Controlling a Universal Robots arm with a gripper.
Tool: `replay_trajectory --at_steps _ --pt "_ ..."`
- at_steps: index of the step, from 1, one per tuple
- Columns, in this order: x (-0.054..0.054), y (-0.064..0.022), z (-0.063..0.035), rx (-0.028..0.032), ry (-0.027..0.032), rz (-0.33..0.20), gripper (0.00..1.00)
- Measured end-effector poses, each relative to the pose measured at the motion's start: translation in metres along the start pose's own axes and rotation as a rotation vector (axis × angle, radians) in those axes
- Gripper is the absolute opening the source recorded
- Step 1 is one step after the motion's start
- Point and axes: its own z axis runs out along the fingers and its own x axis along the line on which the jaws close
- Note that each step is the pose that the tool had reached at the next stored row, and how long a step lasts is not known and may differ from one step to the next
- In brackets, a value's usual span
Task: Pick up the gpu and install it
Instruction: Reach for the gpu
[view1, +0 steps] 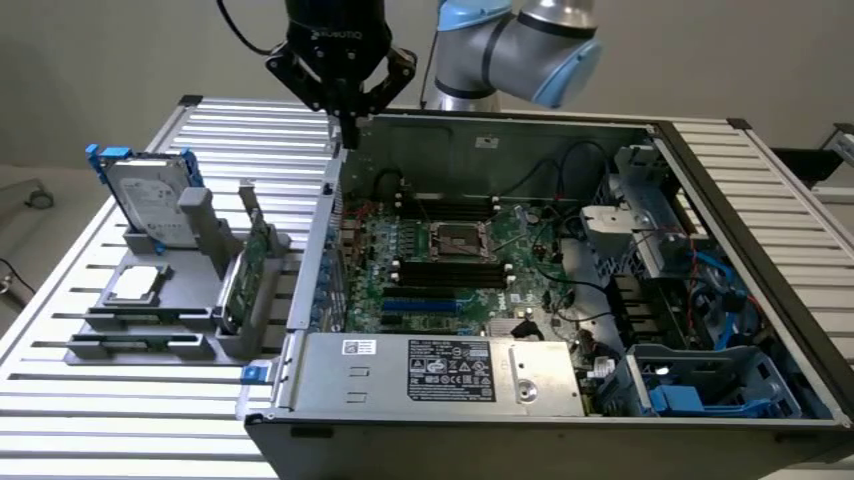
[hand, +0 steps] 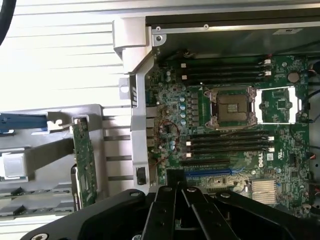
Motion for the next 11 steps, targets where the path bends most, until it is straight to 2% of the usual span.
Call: replay_trajectory --at_steps 11 --pt "0.050 -0.0038 0.0030 0.0005 0.0047 0.000 0.11"
